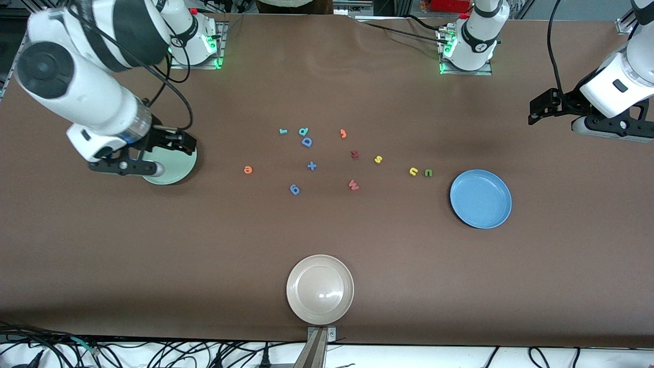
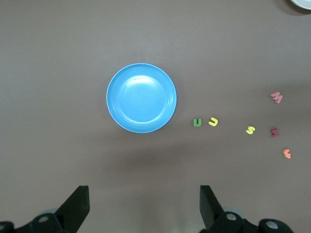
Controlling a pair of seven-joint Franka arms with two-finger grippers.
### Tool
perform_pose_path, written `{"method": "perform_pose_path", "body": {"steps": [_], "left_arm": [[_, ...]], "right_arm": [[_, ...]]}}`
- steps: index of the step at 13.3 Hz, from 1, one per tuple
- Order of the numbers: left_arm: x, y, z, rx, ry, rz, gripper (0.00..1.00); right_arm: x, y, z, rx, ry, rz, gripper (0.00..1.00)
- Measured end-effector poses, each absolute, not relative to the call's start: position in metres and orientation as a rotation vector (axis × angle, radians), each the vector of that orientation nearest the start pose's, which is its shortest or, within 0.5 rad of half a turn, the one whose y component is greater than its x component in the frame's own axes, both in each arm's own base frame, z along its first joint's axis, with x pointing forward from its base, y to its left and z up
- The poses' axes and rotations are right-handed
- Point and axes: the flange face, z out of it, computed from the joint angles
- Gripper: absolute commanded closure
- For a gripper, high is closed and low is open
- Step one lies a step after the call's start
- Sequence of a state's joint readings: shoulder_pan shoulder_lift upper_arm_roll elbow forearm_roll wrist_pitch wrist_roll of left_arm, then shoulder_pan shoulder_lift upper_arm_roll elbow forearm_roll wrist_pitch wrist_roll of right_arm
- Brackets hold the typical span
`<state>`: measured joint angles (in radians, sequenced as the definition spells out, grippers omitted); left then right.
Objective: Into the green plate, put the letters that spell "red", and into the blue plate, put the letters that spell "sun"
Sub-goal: 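Move the right gripper over the orange letter e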
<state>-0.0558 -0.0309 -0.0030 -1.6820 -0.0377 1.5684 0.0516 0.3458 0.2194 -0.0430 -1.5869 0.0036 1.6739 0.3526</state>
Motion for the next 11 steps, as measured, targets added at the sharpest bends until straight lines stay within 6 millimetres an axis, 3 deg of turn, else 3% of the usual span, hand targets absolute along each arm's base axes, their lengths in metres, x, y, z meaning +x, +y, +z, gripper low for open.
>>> {"method": "perform_pose_path", "body": {"steps": [3, 6, 9, 11], "left_arm": [[0.540, -0.036, 0.589, -3.171, 0.173, 0.133, 0.00], [0.540, -0.036, 0.589, -3.171, 0.173, 0.133, 0.00], [0.540, -0.032, 0.589, -3.125, 0.177, 0.130, 0.00], [0.540, -0.032, 0.589, -3.120, 0.177, 0.129, 0.00]], "right_arm": [[0.570, 0.205, 0.446, -3.193, 0.015, 0.285, 0.01], [0.550, 0.210, 0.384, -3.199, -0.016, 0.344, 0.01], [0.528, 0.214, 0.325, -3.187, -0.045, 0.279, 0.01], [0.517, 0.215, 0.302, -3.183, -0.053, 0.259, 0.01]]}}
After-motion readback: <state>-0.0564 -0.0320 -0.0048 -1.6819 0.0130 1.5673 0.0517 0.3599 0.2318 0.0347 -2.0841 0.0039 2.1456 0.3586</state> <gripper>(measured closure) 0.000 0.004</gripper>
